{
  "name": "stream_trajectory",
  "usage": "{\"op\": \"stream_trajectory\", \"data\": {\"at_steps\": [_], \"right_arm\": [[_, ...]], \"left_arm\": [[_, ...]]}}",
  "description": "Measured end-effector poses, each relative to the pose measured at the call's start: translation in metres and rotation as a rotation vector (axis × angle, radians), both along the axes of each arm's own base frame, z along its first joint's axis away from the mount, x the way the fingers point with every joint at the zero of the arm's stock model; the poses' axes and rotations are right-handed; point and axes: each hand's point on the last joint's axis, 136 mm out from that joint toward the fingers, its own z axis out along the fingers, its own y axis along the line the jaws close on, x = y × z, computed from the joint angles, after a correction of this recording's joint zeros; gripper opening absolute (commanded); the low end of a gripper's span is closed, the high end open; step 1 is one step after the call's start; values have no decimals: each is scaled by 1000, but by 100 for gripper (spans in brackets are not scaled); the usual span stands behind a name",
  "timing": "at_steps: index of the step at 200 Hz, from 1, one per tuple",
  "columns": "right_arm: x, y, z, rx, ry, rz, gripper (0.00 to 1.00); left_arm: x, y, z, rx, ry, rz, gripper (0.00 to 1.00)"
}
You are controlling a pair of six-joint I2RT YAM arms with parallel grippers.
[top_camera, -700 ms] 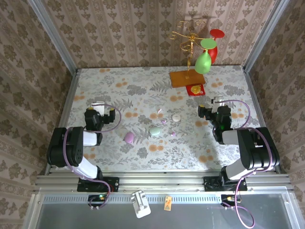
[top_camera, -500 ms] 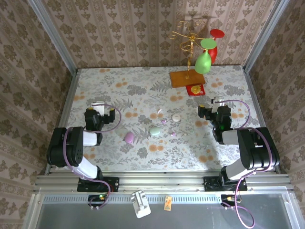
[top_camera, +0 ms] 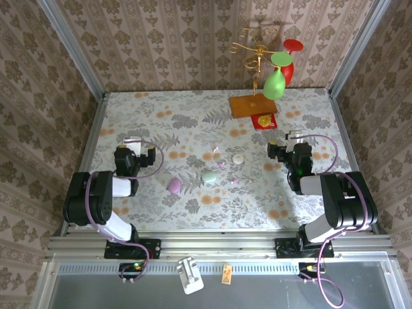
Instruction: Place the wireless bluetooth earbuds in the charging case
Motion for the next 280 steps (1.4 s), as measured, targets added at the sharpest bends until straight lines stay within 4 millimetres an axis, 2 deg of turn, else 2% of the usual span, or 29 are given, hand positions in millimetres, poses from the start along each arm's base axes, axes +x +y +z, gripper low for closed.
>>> {"op": "stream_trajectory", "data": {"at_steps": [76, 95, 115, 130, 173, 208, 224, 252, 280], "right_arm": [[0, 0, 0, 0, 0, 0, 100], [-1, 0, -2, 0, 12, 0, 100], [-5, 0, -2, -1, 32, 0, 100], [-8, 0, 7, 0, 27, 0, 100], [-17, 5, 59, 3, -47, 13, 100], [-28, 22, 95, 42, -64, 43, 100], [-32, 35, 108, 74, -44, 63, 100], [-41, 72, 118, 99, 28, 137, 100], [-50, 109, 109, 89, 140, 219, 100]], "left_arm": [[-1, 1, -2, 3, 8, 6, 100], [-1, -1, 3, 7, 0, 5, 100], [-3, -6, 19, 23, -30, -1, 100], [-6, -13, 39, 40, -72, -14, 100], [-19, -36, 86, 75, -143, -51, 100], [-24, -61, 118, 47, -146, -98, 100], [-25, -76, 124, 32, -124, -127, 100], [-36, -111, 121, 18, -66, -213, 100], [-54, -141, 104, 13, 10, -296, 100]]}}
